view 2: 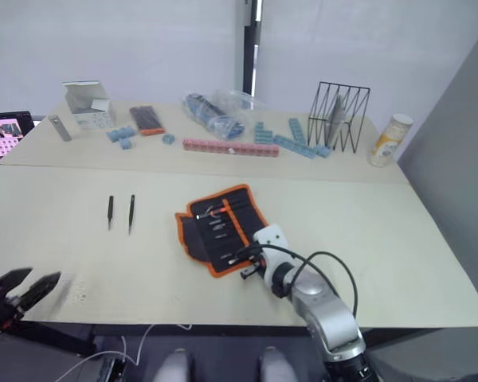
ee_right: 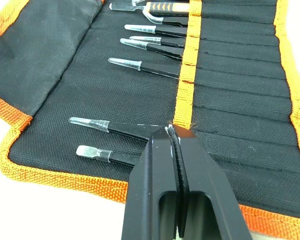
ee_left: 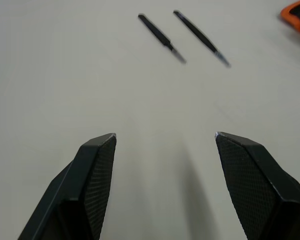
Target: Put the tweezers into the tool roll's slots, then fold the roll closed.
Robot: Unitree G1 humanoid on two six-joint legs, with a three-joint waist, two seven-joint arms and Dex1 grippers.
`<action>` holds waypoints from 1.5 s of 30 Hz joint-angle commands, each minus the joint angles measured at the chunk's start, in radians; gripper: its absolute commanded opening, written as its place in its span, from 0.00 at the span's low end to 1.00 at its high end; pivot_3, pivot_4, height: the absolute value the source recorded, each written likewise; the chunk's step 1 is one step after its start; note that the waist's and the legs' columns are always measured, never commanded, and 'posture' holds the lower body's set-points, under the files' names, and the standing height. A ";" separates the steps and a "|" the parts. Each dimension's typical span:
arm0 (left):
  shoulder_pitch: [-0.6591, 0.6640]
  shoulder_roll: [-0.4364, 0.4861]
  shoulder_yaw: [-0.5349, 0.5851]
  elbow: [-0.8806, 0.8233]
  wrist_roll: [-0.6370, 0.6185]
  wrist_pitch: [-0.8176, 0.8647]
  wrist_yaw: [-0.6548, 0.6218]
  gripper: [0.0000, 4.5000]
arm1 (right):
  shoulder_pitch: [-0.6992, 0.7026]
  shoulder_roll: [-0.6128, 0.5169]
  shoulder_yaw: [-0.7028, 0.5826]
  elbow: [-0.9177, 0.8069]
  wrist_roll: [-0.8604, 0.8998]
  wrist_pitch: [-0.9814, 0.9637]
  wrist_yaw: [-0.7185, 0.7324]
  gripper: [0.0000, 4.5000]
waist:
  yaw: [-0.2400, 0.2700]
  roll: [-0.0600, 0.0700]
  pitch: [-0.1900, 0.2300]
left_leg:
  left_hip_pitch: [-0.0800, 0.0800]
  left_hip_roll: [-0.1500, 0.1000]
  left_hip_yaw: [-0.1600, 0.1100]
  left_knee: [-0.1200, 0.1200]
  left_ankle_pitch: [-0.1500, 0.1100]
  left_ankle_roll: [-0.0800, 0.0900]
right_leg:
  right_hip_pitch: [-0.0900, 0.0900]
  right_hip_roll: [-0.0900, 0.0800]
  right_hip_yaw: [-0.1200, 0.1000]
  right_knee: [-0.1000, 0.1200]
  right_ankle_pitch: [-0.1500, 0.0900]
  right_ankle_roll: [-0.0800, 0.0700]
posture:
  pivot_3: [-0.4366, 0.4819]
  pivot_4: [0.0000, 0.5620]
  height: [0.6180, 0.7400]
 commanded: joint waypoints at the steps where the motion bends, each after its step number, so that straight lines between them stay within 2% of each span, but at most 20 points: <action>1: 0.017 -0.016 0.038 -0.056 -0.036 -0.011 0.041 0.75 | 0.009 -0.012 0.012 0.037 -0.001 0.017 0.012 0.00 | 0.000 0.000 0.000 | 0.000 0.000 0.000 0.000 0.000 0.000 | 0.000 0.000 0.000 0.000 0.000 0.000 | 0.48 0.27 0.37; 6: 0.012 -0.027 0.003 -0.060 -0.040 -0.021 0.090 0.75 | 0.000 -0.012 0.022 0.043 -0.003 0.015 0.024 0.00 | -0.003 0.000 0.000 | 0.000 0.000 0.000 0.000 0.000 0.000 | -0.002 0.000 0.000 0.000 0.000 0.000 | 0.48 0.27 0.37; 9: -0.045 -0.030 -0.049 -0.036 -0.025 -0.010 0.155 0.75 | -0.001 -0.014 0.021 0.045 -0.006 0.013 0.028 0.00 | -0.003 0.000 0.000 | -0.001 0.000 0.001 0.000 0.000 0.000 | -0.003 0.000 0.000 0.000 0.000 0.000 | 0.48 0.27 0.37; 13: -0.186 -0.046 -0.144 0.008 0.011 0.032 0.297 0.75 | -0.006 -0.017 0.020 0.046 -0.009 0.012 0.031 0.00 | 0.000 -0.001 0.000 | -0.001 0.000 0.000 0.000 0.000 0.000 | -0.002 0.001 0.000 0.000 0.000 0.000 | 0.48 0.27 0.37; 18: -0.328 -0.075 -0.252 0.065 0.065 0.030 0.414 0.75 | -0.012 -0.018 0.018 0.048 -0.013 0.006 0.029 0.00 | -0.001 -0.002 -0.001 | -0.001 0.000 0.000 0.000 0.000 0.000 | 0.000 0.001 0.000 0.001 0.000 0.000 | 0.48 0.27 0.37; 25: -0.461 -0.098 -0.373 0.192 0.145 -0.006 0.489 0.75 | -0.019 -0.018 0.011 0.042 -0.017 0.007 0.017 0.00 | -0.001 -0.005 -0.003 | -0.001 0.000 -0.001 0.000 0.002 0.003 | 0.005 0.002 0.000 0.002 0.001 0.000 | 0.48 0.27 0.37; 32: -0.640 -0.125 -0.493 0.412 0.232 -0.058 0.537 0.75 | -0.011 -0.019 -0.005 0.027 -0.016 0.016 -0.001 0.00 | 0.009 -0.005 -0.003 | 0.000 -0.001 -0.001 0.000 0.002 0.003 | 0.006 0.002 -0.001 0.002 0.001 0.001 | 0.48 0.27 0.37; 41: -0.765 -0.161 -0.515 0.616 0.269 -0.106 0.569 0.75 | -0.002 -0.022 -0.007 0.004 -0.012 0.031 -0.016 0.00 | 0.027 0.006 -0.006 | 0.002 -0.001 -0.001 0.000 0.002 0.004 | 0.009 0.002 0.000 0.002 0.001 0.001 | 0.48 0.27 0.37; 45: -0.785 -0.166 -0.532 0.668 0.263 -0.139 0.535 0.50 | 0.012 -0.020 -0.007 -0.010 -0.011 0.038 -0.026 0.00 | 0.033 0.011 -0.008 | 0.003 -0.001 -0.001 0.000 0.002 0.003 | 0.009 0.002 0.000 0.002 0.001 0.001 | 0.48 0.27 0.37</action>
